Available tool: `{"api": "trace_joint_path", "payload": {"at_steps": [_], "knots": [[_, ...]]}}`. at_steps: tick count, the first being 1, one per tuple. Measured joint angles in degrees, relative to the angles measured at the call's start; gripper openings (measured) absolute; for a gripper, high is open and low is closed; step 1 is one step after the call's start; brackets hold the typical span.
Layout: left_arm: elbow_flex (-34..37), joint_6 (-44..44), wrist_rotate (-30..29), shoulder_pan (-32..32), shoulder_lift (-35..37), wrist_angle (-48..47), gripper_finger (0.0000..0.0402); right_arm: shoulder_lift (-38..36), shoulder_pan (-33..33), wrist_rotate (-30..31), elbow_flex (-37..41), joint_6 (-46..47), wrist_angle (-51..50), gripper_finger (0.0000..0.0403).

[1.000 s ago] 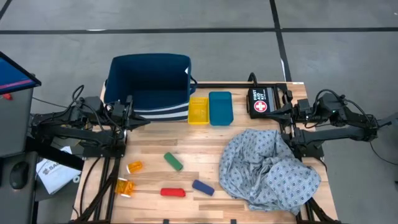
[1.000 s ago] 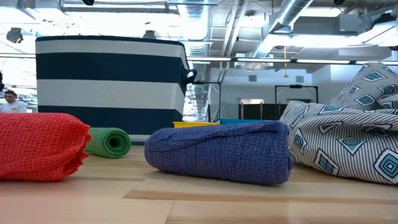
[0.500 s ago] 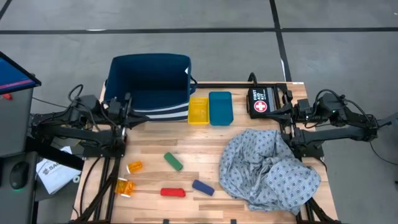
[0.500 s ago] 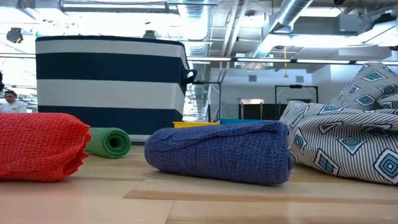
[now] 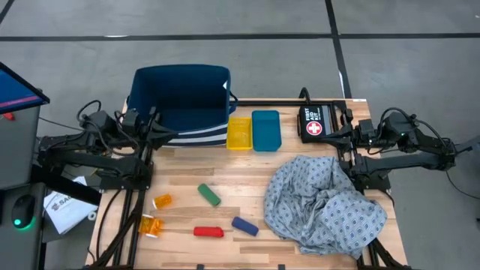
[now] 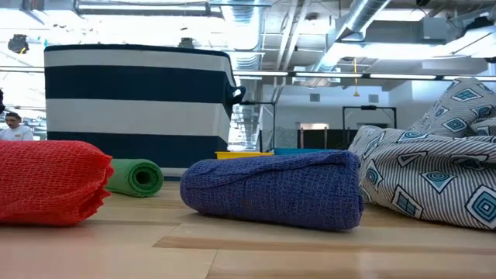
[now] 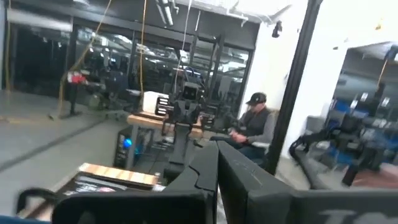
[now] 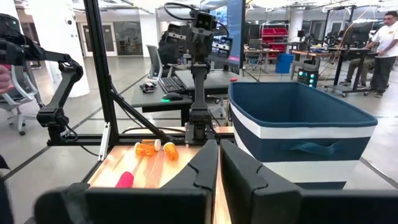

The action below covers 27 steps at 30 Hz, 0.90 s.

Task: Pick & place medical supplies in basket/bin
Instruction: Put the top orange pill bottle into the yellow basket

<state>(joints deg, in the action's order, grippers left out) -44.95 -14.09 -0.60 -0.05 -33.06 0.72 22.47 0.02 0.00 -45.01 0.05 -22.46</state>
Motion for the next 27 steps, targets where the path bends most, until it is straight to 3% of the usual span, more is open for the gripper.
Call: {"api": "trace_joint_path", "payload": {"at_steps": [9, 19, 27], "knots": [[0.0, -19.06, -0.02, 0.02, -6.66, 9.99, 0.0, 0.51, 0.0, 0.01, 0.0, 2.02, 5.77, 0.0017], [0.0, -22.94, -0.02, 0.02, -14.95, 16.83, 0.0, 0.45, 0.0, 0.01, 0.0, 16.62, 26.46, 0.0016], [0.0, -28.27, 1.18, 0.02, -17.44, 16.64, 0.0, 0.56, -0.33, 0.01, 0.0, 25.48, 29.04, 0.0017]]}}
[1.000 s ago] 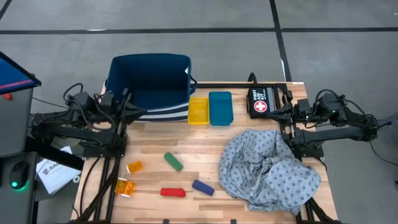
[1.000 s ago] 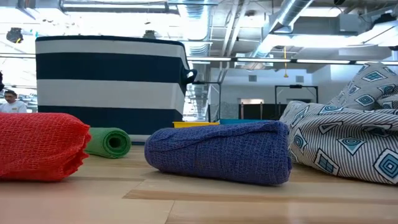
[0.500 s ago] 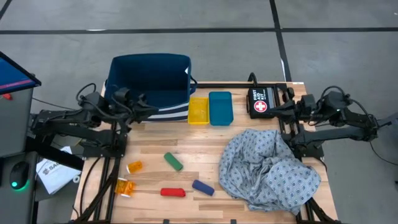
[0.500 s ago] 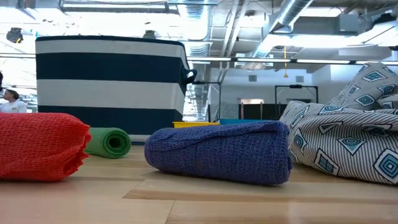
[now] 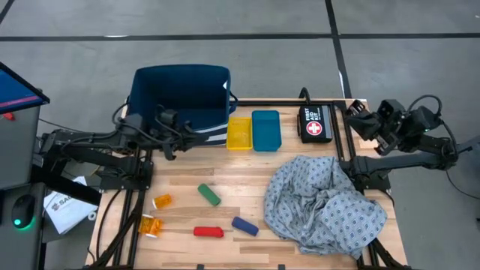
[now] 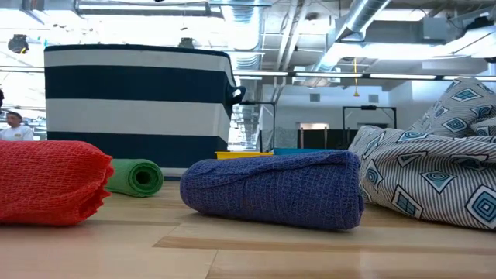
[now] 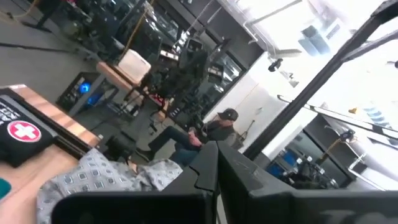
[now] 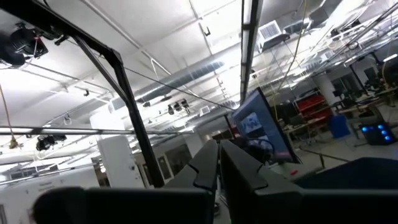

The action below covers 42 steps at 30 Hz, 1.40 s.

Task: Pick & place medical supplies in basket/bin
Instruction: Put the top orange pill bottle into the yellow basket

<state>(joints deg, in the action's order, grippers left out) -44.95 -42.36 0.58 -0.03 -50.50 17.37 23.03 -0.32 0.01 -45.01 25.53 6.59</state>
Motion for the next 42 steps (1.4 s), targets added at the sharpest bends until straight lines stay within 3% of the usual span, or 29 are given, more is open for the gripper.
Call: {"api": "trace_joint_path", "payload": {"at_steps": [6, 10, 13, 16, 20, 25, 29, 32, 38, 42], "knots": [[0.0, -0.17, 3.06, 0.0, 0.44, 5.44, 0.0036, 0.28, 0.0, 0.06, 0.02, 1.59, 0.08, 0.0029], [-0.18, 1.75, 4.03, 0.0, 0.52, 17.07, 0.0102, 0.33, 0.02, 0.44, 0.02, 2.88, 0.87, 0.0048], [-2.77, 6.36, 5.13, -0.28, 0.53, 16.15, 0.0163, 0.31, 0.02, 0.46, 0.02, 3.02, 1.87, 0.0065], [-6.97, 9.06, 6.82, -0.35, 0.55, 5.96, 0.0221, 0.31, 0.02, 0.46, 0.02, 3.02, 2.09, 0.008], [-14.99, 8.79, 7.55, -1.33, -1.11, -18.07, 0.0274, 0.31, 0.02, 0.46, 0.02, 3.18, 2.19, 0.0097], [-23.63, 2.29, 16.87, -6.76, -5.67, -43.7, 0.0288, 0.15, 0.04, 0.46, 0.02, 4.09, 3.06, 0.0114], [-24.63, -7.81, 24.13, -14.9, -7.29, -57.09, 0.0284, 0.15, 0.04, 0.46, 0.02, 4.09, 3.29, 0.0125], [-24.62, -16.42, 25.31, -22.99, -7.95, -63.67, 0.0282, 0.13, 0.04, 0.46, 0.02, 4.09, 3.48, 0.0134], [-24.63, -29.03, 25.17, -38.24, -9.94, -67.37, 0.0292, 0.15, 0.07, 0.46, 0.02, 4.51, 4.68, 0.0154], [-24.68, -31.4, 18.37, -44.64, -13.08, -70.16, 0.0303, 0.13, 0.07, 0.46, 0.02, 4.5, 6.54, 0.0168]]}}
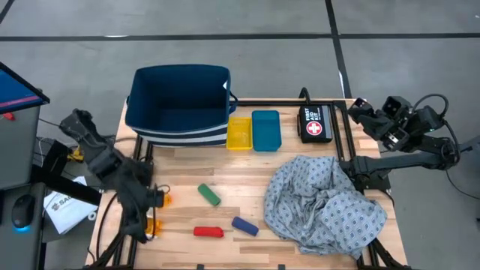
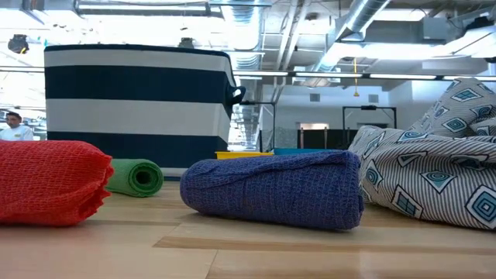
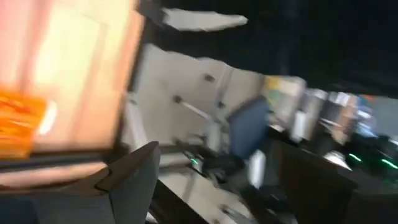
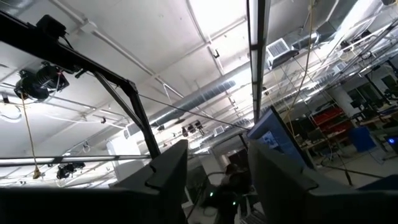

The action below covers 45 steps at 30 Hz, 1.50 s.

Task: Pick & place medical supplies in basket/bin
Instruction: Put the top orange pill bottle into the yellow basket

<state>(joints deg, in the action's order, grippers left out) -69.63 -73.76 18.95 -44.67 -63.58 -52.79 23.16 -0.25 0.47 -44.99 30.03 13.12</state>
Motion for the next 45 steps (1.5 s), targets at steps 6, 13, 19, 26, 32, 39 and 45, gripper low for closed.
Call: {"api": "trace_joint_path", "payload": {"at_steps": [6, 13, 19, 26, 32, 39, 45], "knots": [[0.02, 0.16, -11.72, -6.81, -7.93, -10.09, 0.0325, 0.0, 0.0, 0.0, 0.0, -0.43, 1.36, 0.0183], [0.02, 1.28, -13.34, -9.57, -18.16, -18.25, 0.0356, 0.0, 0.0, -0.26, 0.0, -1.78, 2.99, 0.0193], [0.05, 1.49, -22.73, -8.79, -19.94, -17.02, 0.0368, 0.02, 0.0, -0.24, 0.0, -3.03, 3.83, 0.0198], [7.07, 1.46, -23.45, -4.42, -12.93, -14.37, 0.0369, 0.01, 0.0, -0.44, 0.0, -3.89, 4.26, 0.0199], [18.22, 5.29, -16.55, 1.16, -6.58, -9.45, 0.0369, 0.01, -0.17, -0.91, 0.0, -6.0, 4.12, 0.0201], [26.93, 13.2, -19.92, 5.15, -3.83, -7.64, 0.0369, 0.01, -0.17, -0.66, 0.0, -6.66, 4.13, 0.0201], [33.96, 13.41, -17.09, 5.35, -4.15, -1.24, 0.0369, 0.01, -0.17, -0.62, 0.0, -6.66, 4.18, 0.0201]]}}
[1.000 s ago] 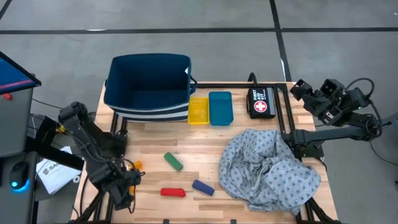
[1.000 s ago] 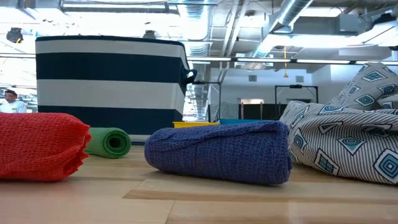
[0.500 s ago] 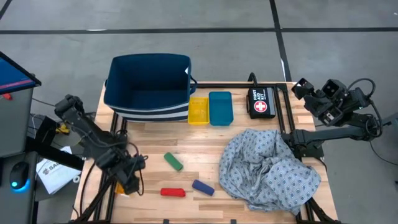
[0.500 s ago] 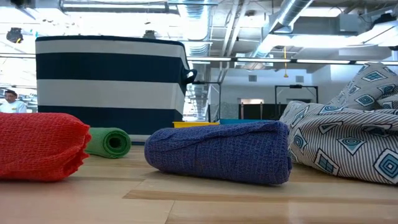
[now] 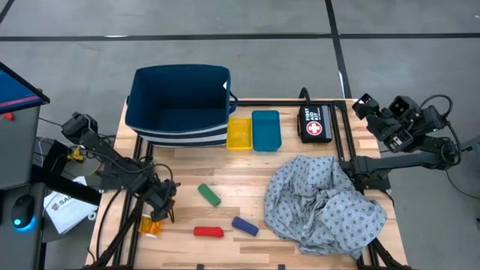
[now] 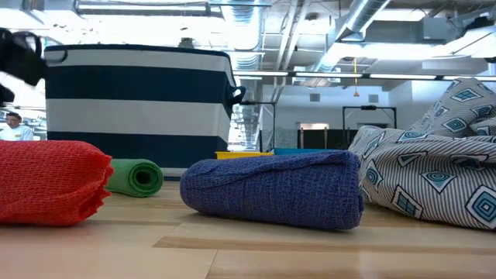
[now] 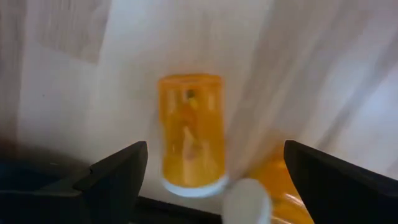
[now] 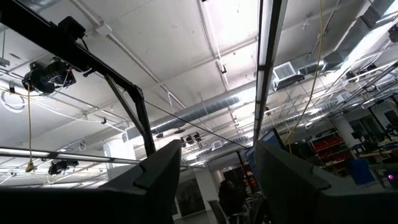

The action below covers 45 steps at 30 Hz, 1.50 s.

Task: Pick & place medical supplies in basket/bin
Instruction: Put the top orange pill bottle into the yellow basket

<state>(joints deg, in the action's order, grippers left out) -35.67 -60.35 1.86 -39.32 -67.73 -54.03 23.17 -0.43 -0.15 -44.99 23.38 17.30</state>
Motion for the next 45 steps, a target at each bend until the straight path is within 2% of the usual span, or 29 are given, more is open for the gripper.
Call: {"api": "trace_joint_path", "payload": {"at_steps": [7, 13, 16, 21, 24, 27, 32, 36, 45], "knots": [[4.75, -1.58, -0.97, 0.03, -0.03, 2.2, 0.0363, 0.01, 0.67, 0.19, 0.0, 0.0, 0.08, 0.0201], [7.57, -1.68, -1.0, 0.03, -0.04, 6.66, 0.0331, 0.01, 0.96, 0.19, 0.0, 0.04, 0.13, 0.0201], [7.77, -1.94, -1.67, 0.03, -0.04, 6.68, 0.0293, 0.0, 0.97, 0.19, 0.0, 0.07, 0.15, 0.0201], [7.83, -2.79, -1.89, 0.03, -0.04, 8.35, 0.0209, 0.01, 0.96, 0.19, 0.0, 0.17, 0.17, 0.0201], [7.83, -3.74, -1.85, 0.03, -0.04, 11.9, 0.0161, 0.01, 0.96, 0.21, 0.0, 0.17, 0.18, 0.0201], [7.83, -6.02, -1.87, 0.03, -0.04, 17.6, 0.0135, 0.01, 0.96, 0.2, 0.0, 0.17, 0.18, 0.0201], [7.83, -9.23, -1.9, 0.87, -0.04, 29.51, 0.0155, 0.01, 0.96, 0.21, 0.0, 0.17, 0.18, 0.0201], [7.83, -9.36, -2.74, 4.23, -0.04, 40.11, 0.0171, 0.01, 0.93, 0.19, 0.0, 0.17, 0.64, 0.0201], [7.81, -4.47, -5.84, 16.39, 3.42, 63.89, 0.0148, 0.1, -0.69, 0.19, -0.02, 0.17, 1.79, 0.0201]]}}
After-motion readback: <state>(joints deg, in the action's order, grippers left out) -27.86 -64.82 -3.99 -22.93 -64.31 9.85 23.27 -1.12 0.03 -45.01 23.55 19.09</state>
